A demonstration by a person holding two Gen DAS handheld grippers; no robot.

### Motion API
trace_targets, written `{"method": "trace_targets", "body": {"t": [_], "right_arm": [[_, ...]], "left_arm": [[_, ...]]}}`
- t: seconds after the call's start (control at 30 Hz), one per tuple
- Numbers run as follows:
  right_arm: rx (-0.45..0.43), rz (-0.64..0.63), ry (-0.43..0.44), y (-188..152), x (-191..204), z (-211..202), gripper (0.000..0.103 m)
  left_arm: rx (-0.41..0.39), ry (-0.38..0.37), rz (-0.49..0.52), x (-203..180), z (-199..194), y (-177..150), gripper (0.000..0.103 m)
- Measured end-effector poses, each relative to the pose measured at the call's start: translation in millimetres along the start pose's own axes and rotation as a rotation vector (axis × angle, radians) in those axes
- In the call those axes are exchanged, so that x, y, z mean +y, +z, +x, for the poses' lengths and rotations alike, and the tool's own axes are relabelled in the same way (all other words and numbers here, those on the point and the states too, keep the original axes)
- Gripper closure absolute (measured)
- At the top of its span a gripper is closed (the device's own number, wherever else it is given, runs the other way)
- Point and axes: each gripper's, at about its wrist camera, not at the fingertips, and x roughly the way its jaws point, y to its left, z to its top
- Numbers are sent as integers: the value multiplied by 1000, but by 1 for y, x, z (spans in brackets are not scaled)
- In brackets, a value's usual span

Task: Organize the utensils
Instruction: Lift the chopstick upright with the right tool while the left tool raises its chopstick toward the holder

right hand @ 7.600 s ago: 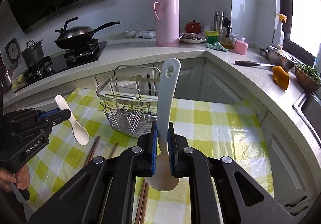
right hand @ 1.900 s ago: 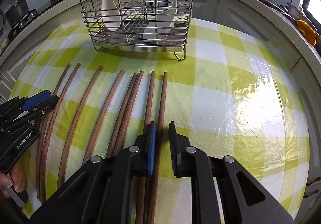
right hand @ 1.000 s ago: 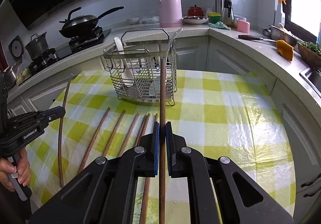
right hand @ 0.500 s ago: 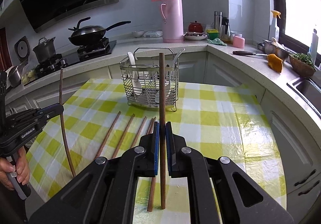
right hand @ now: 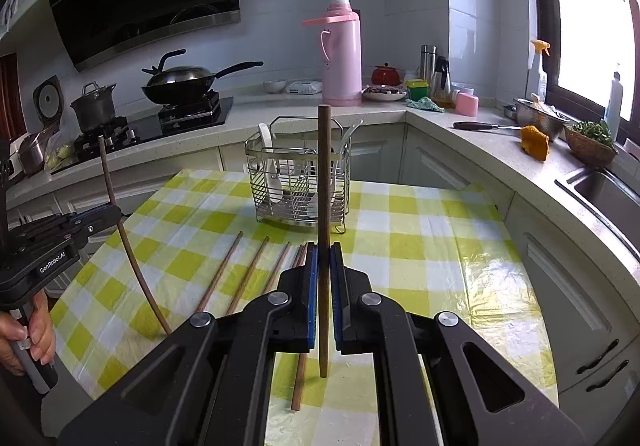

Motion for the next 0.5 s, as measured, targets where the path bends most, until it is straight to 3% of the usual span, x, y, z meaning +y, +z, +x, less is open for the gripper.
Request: {"method": "trace_targets", "body": {"t": [0.5], "right_arm": [[-26, -25, -4, 21, -2, 6, 95]], "left_arm": [[-11, 0, 45, -7, 10, 24, 97]]}}
